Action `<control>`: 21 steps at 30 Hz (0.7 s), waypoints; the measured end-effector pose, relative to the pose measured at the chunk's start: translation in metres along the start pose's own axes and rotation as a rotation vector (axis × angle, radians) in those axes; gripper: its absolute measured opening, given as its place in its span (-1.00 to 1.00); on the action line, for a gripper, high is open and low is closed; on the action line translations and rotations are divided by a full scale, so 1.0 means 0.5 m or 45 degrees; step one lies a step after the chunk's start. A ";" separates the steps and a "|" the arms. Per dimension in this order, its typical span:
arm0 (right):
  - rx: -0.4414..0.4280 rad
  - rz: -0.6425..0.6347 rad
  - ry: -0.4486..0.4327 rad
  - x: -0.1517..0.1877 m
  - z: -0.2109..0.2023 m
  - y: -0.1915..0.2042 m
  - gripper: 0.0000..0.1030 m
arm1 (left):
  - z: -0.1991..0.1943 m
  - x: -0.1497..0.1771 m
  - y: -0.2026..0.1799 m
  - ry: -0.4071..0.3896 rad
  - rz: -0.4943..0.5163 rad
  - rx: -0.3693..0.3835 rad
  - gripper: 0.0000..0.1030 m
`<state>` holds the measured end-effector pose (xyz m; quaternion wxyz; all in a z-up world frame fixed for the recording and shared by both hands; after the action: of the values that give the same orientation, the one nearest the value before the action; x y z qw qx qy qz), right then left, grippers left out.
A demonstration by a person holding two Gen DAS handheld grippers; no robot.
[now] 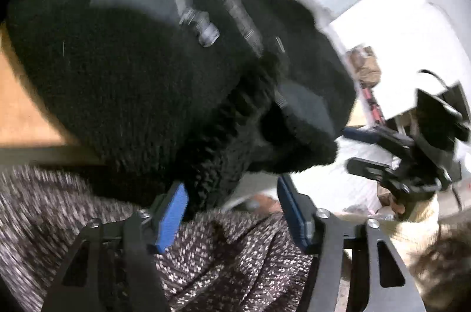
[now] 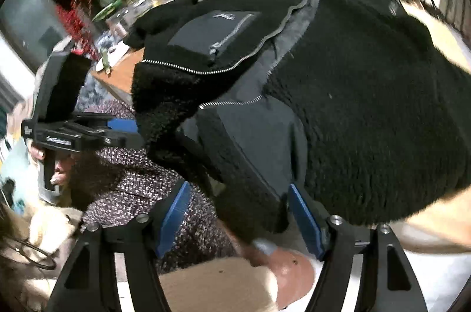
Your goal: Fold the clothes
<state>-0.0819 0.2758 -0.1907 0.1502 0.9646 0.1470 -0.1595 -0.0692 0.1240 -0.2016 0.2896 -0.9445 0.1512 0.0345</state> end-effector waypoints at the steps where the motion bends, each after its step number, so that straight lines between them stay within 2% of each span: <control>1: 0.014 0.002 0.006 -0.004 0.005 -0.004 0.64 | 0.005 0.006 0.014 0.033 -0.051 -0.002 -0.57; 2: 0.014 0.006 0.008 -0.004 0.004 -0.008 0.63 | -0.001 0.009 0.020 0.038 -0.085 0.044 -0.63; 3: 0.000 0.008 0.001 -0.006 0.002 -0.009 0.63 | -0.013 0.011 0.019 0.031 -0.100 0.128 -0.68; 7: -0.097 -0.010 -0.080 -0.031 -0.009 -0.001 0.63 | -0.074 0.011 0.000 -0.036 -0.083 0.360 -0.73; 8: -0.128 -0.017 -0.104 -0.039 -0.014 0.002 0.63 | -0.083 0.008 0.003 -0.052 -0.093 0.396 -0.73; 11: -0.182 -0.034 -0.186 -0.086 -0.024 0.014 0.64 | -0.083 -0.006 0.041 -0.056 -0.189 0.413 -0.73; 13: -0.176 -0.068 -0.223 -0.125 -0.023 0.029 0.63 | -0.071 -0.012 0.063 -0.046 -0.244 0.367 -0.73; 15: -0.151 -0.114 -0.249 -0.165 -0.017 0.046 0.59 | -0.063 -0.014 0.074 -0.041 -0.262 0.280 -0.73; 17: -0.158 -0.221 -0.261 -0.207 0.002 0.080 0.58 | -0.062 -0.012 0.081 -0.046 -0.258 0.201 -0.73; 19: -0.210 -0.307 -0.210 -0.236 0.042 0.111 0.57 | -0.062 -0.009 0.091 -0.056 -0.258 0.112 -0.73; 21: -0.262 -0.367 -0.151 -0.261 0.086 0.135 0.55 | -0.065 -0.004 0.097 -0.073 -0.263 0.086 -0.73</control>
<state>-0.1889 0.1690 -0.1675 0.2321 0.9020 0.2900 -0.2201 -0.0866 0.0684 -0.2003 0.3276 -0.9433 0.0459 0.0264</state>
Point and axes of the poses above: each gripper's, at about its wrist camera, not at the fingertips, and z roughly the way its jaws point, y to its left, x to its underside, the point moved 8 cm from there along z, roughly the way its jaws point, and after that the axes turned 7 degrees about y, right-handed, at the moved point
